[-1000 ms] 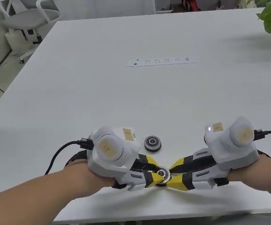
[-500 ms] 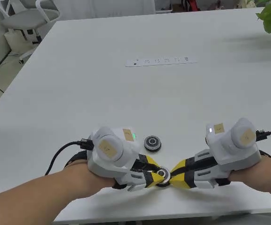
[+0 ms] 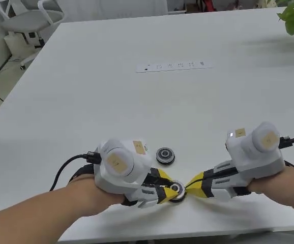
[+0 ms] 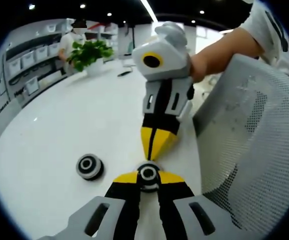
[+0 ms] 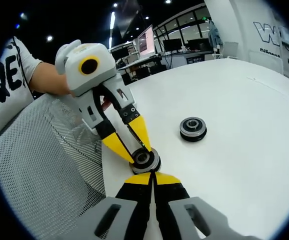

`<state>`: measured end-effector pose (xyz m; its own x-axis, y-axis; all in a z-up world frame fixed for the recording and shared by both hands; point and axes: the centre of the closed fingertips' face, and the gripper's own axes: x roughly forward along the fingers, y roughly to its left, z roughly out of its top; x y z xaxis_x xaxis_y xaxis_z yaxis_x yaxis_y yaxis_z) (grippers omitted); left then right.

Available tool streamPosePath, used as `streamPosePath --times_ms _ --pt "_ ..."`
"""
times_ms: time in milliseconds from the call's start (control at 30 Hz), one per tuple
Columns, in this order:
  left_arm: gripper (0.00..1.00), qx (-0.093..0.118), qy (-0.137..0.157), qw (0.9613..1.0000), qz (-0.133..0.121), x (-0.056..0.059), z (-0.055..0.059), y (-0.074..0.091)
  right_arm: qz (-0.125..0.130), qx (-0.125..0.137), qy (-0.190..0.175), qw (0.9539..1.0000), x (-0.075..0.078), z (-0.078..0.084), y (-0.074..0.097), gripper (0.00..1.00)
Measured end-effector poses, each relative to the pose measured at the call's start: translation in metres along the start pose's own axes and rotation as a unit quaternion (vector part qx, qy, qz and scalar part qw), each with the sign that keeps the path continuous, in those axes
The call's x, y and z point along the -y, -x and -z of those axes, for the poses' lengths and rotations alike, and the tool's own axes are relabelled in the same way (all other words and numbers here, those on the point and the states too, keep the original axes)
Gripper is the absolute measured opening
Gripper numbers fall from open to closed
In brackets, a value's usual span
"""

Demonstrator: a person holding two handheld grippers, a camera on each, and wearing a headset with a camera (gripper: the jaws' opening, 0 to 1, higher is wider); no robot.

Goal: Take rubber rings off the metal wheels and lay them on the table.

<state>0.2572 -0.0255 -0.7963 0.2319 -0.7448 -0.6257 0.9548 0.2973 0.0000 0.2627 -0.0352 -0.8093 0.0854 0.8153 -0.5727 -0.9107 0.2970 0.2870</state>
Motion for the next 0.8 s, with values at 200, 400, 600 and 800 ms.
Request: streamPosePath --times_ms 200,400,600,800 --pt "0.13 -0.003 -0.002 1.0000 -0.002 0.001 0.000 0.000 -0.003 0.009 -0.038 0.9992 0.001 -0.001 0.001 0.00" --pt "0.13 -0.006 -0.009 0.9999 -0.004 0.001 0.001 0.000 -0.008 0.041 -0.073 0.9965 0.000 -0.010 0.004 0.00" --pt "0.12 -0.010 -0.010 0.9999 -0.007 0.000 0.001 -0.001 -0.010 0.039 -0.062 0.9973 -0.002 -0.011 0.003 0.00" --pt "0.12 -0.013 -0.015 0.9998 -0.004 0.001 0.001 -0.001 -0.019 0.040 -0.051 0.9977 -0.008 -0.012 0.002 0.00"
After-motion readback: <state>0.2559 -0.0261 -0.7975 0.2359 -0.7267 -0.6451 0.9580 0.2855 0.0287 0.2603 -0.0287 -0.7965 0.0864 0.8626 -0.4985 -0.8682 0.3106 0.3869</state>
